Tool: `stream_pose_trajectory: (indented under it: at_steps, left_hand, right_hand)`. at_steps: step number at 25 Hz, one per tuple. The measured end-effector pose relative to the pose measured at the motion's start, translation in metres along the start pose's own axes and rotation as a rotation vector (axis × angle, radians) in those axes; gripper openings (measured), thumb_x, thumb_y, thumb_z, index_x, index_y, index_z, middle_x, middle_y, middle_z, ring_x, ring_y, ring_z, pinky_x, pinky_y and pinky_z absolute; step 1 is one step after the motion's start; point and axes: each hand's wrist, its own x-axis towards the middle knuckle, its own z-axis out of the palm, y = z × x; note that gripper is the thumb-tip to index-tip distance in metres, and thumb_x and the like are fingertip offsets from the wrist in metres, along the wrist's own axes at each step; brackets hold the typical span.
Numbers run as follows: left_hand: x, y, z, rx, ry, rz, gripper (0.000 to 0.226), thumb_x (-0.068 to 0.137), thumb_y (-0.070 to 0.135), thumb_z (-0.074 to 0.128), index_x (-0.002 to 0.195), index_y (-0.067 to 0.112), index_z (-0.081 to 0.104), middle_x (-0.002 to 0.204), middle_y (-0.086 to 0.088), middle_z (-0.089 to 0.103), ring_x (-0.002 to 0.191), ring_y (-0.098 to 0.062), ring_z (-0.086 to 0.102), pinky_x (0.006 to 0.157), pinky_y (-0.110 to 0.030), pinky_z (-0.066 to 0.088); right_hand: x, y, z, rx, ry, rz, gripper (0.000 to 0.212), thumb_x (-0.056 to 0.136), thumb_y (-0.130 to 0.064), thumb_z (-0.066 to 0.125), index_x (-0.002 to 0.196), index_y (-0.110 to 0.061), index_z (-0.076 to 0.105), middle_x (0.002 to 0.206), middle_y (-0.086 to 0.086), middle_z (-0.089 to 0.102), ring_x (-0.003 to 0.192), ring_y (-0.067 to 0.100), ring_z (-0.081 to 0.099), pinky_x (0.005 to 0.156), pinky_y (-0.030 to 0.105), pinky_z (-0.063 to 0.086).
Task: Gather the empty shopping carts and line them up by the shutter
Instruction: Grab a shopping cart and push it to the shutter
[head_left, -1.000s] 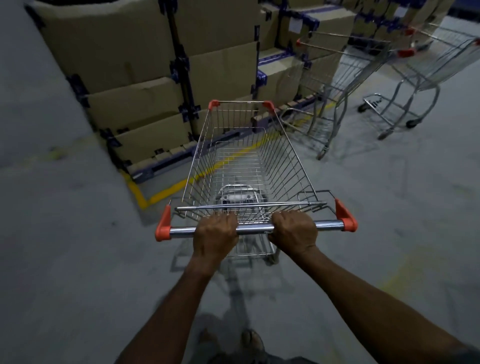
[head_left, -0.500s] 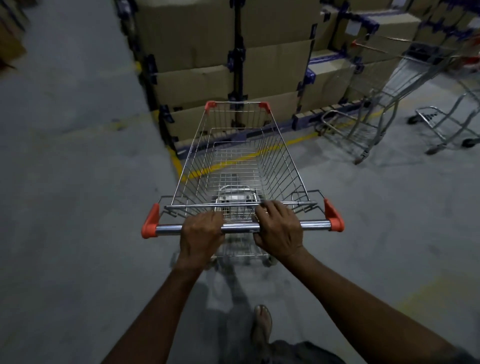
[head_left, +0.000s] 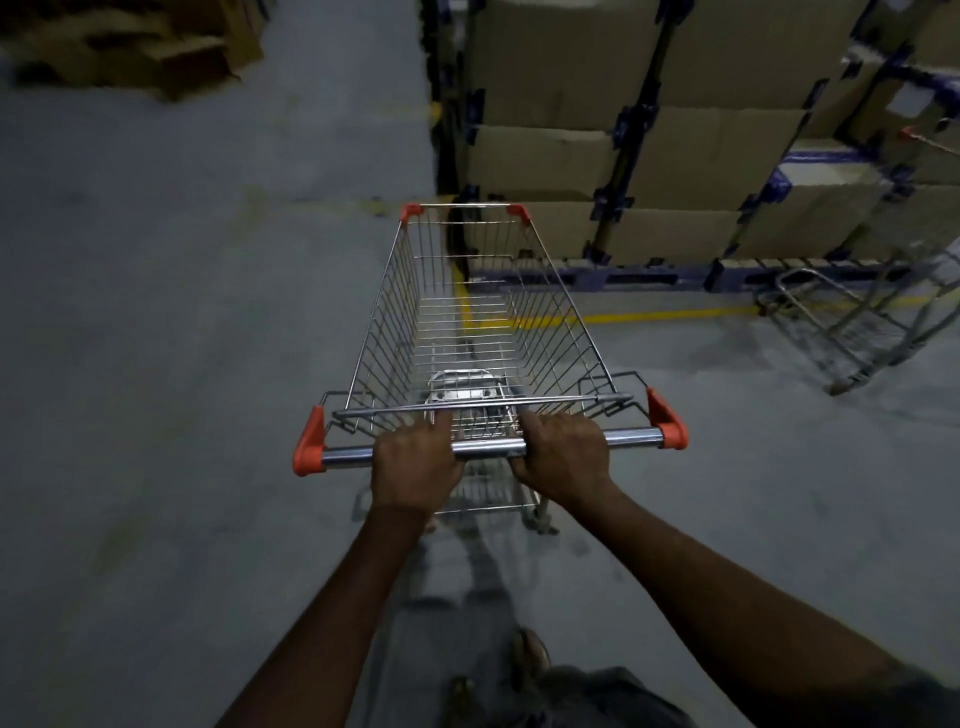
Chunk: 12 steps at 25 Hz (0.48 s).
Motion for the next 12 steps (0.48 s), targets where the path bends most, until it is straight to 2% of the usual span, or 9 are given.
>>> stream_pose_trajectory:
  at_steps: [3,5,6,8,10,12]
  left_hand:
    - [-0.004,-0.024,-0.004,-0.006,-0.048,-0.072,0.038,0.052,0.035,0.09,0.075,0.019,0.064,0.054,-0.005,0.063,0.045,-0.027,0.063,0.049,-0.027,0.047]
    - [-0.003,-0.037,-0.006,0.034,-0.087,-0.126,0.039,0.049,0.036,0.09,0.072,0.018,0.065,0.053,-0.004,0.063,0.044,-0.026,0.063,0.048,-0.025,0.046]
    - [-0.004,-0.045,-0.009,0.075,-0.112,-0.161,0.037,0.053,0.039,0.088,0.075,0.019,0.067,0.056,-0.003,0.065,0.048,-0.025,0.065,0.05,-0.025,0.046]
    - [-0.004,-0.059,-0.016,0.168,-0.194,-0.226,0.031,0.074,0.044,0.075,0.095,0.021,0.069,0.075,-0.002,0.073,0.066,-0.022,0.072,0.057,-0.026,0.046]
    - [0.0,-0.073,-0.018,0.238,-0.179,-0.269,0.03,0.088,0.041,0.062,0.111,0.022,0.067,0.09,0.0,0.074,0.081,-0.021,0.073,0.061,-0.028,0.041]
    - [0.007,-0.087,-0.02,0.24,-0.21,-0.343,0.028,0.09,0.037,0.059,0.113,0.022,0.066,0.095,0.0,0.074,0.085,-0.022,0.072,0.064,-0.029,0.041]
  right_hand:
    - [0.024,-0.024,0.002,-0.06,-0.043,-0.044,0.036,0.062,-0.048,0.074,0.085,-0.021,0.07,0.058,0.003,0.063,0.05,0.027,0.061,0.053,0.027,0.041]
    - [0.041,-0.038,0.001,-0.054,-0.044,-0.085,0.035,0.055,-0.046,0.078,0.076,-0.019,0.069,0.053,0.004,0.06,0.046,0.027,0.058,0.051,0.025,0.036]
    - [0.05,-0.046,0.0,-0.033,-0.041,-0.108,0.035,0.052,-0.044,0.081,0.071,-0.018,0.066,0.051,0.005,0.058,0.044,0.027,0.057,0.05,0.025,0.035]
    - [0.068,-0.063,-0.006,0.005,-0.056,-0.17,0.033,0.058,-0.041,0.079,0.072,-0.017,0.064,0.053,0.006,0.059,0.047,0.028,0.059,0.053,0.027,0.035]
    - [0.087,-0.077,-0.01,0.03,-0.091,-0.248,0.028,0.073,-0.043,0.07,0.085,-0.018,0.065,0.067,0.007,0.067,0.063,0.029,0.065,0.059,0.029,0.035]
    - [0.108,-0.09,-0.01,0.038,-0.096,-0.312,0.029,0.081,-0.045,0.062,0.095,-0.02,0.065,0.077,0.006,0.069,0.072,0.029,0.065,0.062,0.03,0.036]
